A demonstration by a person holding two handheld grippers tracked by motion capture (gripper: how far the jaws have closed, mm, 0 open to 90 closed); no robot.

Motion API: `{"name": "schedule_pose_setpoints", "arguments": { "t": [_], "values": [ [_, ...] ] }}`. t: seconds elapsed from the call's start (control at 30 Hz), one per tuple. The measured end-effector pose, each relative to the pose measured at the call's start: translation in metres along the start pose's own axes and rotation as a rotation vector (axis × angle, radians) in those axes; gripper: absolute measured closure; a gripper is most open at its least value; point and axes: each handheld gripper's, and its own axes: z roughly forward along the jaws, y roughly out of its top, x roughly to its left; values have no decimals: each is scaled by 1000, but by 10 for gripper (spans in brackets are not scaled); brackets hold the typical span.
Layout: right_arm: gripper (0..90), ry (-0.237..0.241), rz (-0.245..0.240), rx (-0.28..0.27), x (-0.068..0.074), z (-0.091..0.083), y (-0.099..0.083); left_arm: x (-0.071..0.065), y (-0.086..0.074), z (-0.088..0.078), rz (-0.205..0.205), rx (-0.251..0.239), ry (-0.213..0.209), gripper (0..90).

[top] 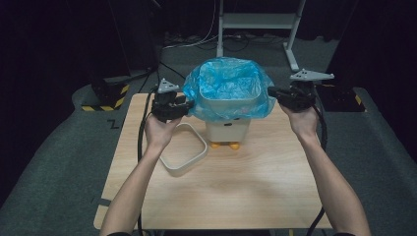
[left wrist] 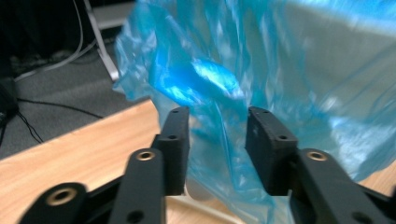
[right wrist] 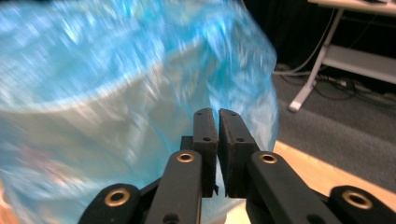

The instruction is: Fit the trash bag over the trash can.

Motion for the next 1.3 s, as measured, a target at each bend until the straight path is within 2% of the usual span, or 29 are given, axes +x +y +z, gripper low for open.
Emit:
{"name": "schedule_pose_setpoints", "arguments": {
  "t": [0.17, 0.47, 0.67, 0.73, 0.8, 0.97, 1.3],
  "values": [
    [791, 19, -2, -41, 4, -6, 17, 5, 13, -12, -46, -41, -16, 466],
    [761, 43, -7, -80, 13, 4, 44, 7, 32, -21, -89, -110, -28, 415],
    [745, 62, -40, -74, 23, 14, 61, 2, 44, -22, -73, -125, -24, 410],
    [736, 77, -48, -62, 26, 21, 64, -2, 47, -22, -64, -147, -34, 415],
    [734, 82, -52, -48, 29, 27, 65, -6, 49, -21, -49, -165, -41, 419],
    [734, 101, -50, 0, 31, 38, 60, -16, 55, -14, -23, -147, -49, 416],
    [725, 159, -122, 68, 47, 28, 40, -14, 59, -1, -33, -124, -47, 416]
  ]
}}
